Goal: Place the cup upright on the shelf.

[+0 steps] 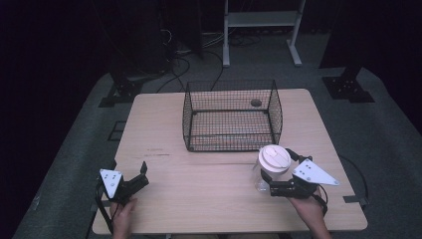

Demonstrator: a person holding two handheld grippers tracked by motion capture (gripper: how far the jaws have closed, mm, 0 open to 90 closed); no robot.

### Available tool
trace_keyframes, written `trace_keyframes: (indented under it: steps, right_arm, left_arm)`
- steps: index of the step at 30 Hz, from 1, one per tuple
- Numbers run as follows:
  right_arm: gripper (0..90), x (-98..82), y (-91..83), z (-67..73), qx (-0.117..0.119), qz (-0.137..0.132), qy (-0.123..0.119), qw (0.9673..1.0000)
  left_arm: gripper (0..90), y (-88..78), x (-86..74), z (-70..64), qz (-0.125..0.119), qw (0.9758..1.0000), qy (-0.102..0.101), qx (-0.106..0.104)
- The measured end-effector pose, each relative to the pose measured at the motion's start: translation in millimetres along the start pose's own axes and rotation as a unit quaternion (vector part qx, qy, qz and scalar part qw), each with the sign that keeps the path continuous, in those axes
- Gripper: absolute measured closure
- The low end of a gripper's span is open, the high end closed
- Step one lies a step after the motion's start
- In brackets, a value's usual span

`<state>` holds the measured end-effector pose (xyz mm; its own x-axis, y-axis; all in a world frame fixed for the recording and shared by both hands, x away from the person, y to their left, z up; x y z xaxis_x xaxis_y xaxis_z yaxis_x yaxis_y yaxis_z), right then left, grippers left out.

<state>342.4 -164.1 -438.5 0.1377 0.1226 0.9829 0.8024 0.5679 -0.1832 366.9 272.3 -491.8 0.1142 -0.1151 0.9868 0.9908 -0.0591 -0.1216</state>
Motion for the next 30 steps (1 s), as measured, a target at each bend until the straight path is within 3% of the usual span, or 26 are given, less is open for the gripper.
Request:
trace_keyframes:
  steps: [11, 16, 30]
  right_arm:
    - [3.9, 0.6, 1.0, 1.9, 0.004, -0.005, -0.001, 1.0000]
    - [4.2, 2.7, 3.6, 1.6, -0.006, 0.001, -0.006, 1.0000]
    - [4.2, 23.5, 11.6, 2.3, 0.006, -0.002, -0.003, 1.0000]
  left_arm:
    - [0.0, 0.0, -0.1, 0.2, 0.001, 1.0000, 0.000, 0.001]
    - [0.0, 0.1, -0.3, 0.5, 0.001, 1.0000, -0.002, 0.001]
    - [0.0, 0.8, -0.8, 0.9, 0.004, 1.0000, -0.004, 0.001]
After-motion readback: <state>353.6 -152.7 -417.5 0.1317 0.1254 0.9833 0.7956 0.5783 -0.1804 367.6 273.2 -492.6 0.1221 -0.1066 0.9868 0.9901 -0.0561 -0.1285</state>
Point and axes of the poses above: each handheld gripper's, and its own axes: y roughly forward along the jaws, x roughly out of its top, z roughly to its left, the point moved 10 cm from there along y, roughly forward along the jaws, and after that the axes turned 5 degrees about y, right-handed, at the moved point
